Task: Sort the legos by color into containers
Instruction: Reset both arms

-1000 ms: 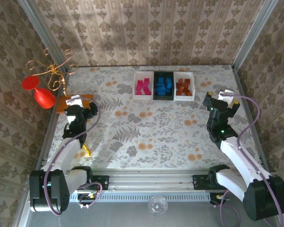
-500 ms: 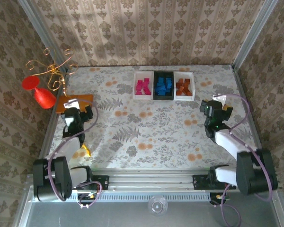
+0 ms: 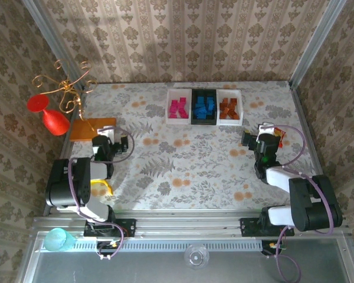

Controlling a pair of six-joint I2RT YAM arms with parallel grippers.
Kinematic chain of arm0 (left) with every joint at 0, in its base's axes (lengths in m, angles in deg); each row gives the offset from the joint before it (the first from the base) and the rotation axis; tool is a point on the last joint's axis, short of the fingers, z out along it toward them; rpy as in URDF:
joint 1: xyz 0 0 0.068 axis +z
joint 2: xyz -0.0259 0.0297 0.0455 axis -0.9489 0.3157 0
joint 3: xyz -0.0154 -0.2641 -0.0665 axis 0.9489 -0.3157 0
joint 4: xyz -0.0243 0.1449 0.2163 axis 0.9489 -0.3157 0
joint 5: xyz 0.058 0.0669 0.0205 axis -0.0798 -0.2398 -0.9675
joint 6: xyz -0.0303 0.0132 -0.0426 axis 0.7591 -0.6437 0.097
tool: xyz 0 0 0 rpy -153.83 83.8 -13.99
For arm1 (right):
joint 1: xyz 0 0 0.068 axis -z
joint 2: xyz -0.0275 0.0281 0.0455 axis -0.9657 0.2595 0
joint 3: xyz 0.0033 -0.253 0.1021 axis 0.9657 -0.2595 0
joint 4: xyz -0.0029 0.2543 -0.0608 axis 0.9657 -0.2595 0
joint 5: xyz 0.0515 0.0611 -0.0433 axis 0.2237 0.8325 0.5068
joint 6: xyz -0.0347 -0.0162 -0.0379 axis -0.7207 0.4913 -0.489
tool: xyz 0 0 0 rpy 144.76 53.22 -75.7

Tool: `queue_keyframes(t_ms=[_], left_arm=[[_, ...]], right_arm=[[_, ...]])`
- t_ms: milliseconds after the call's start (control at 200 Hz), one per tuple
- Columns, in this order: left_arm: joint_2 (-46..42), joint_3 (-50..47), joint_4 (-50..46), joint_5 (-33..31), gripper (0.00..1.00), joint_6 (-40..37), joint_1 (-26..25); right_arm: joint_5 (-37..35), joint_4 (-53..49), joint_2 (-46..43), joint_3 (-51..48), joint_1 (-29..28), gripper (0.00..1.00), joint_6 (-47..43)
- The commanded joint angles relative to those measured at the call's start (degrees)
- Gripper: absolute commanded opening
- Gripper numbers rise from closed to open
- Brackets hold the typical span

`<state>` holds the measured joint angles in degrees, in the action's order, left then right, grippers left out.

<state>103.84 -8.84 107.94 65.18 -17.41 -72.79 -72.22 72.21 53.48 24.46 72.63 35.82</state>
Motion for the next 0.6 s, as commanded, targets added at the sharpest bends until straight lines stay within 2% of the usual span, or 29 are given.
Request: queue_keyframes(t_ms=[0, 85, 135, 190, 595], left_arm=[[-0.13, 0.62, 4.62, 0.79, 1.00, -2.77, -0.13], [-0.09, 0.36, 5.09, -0.14, 1.00, -3.09, -0.48], [-0.02, 0.22, 5.57, -0.98, 1.00, -3.44, -0.85], [0.12, -0.05, 6.39, -1.60, 1.00, -3.76, -1.26], [0.09, -0.05, 6.20, -1.78, 1.00, -3.74, -1.35]], right_arm=[[4.06, 13.66, 5.54, -1.95, 1.47, 1.00, 0.92], [5.78, 14.66, 12.02, 1.41, 1.55, 1.00, 0.21], [5.90, 7.46, 10.86, 3.91, 0.53, 1.00, -1.05], [5.72, 10.75, 11.74, 3.07, 0.41, 1.00, -1.39], [5.70, 9.64, 11.22, 3.17, 0.37, 1.00, -1.33]])
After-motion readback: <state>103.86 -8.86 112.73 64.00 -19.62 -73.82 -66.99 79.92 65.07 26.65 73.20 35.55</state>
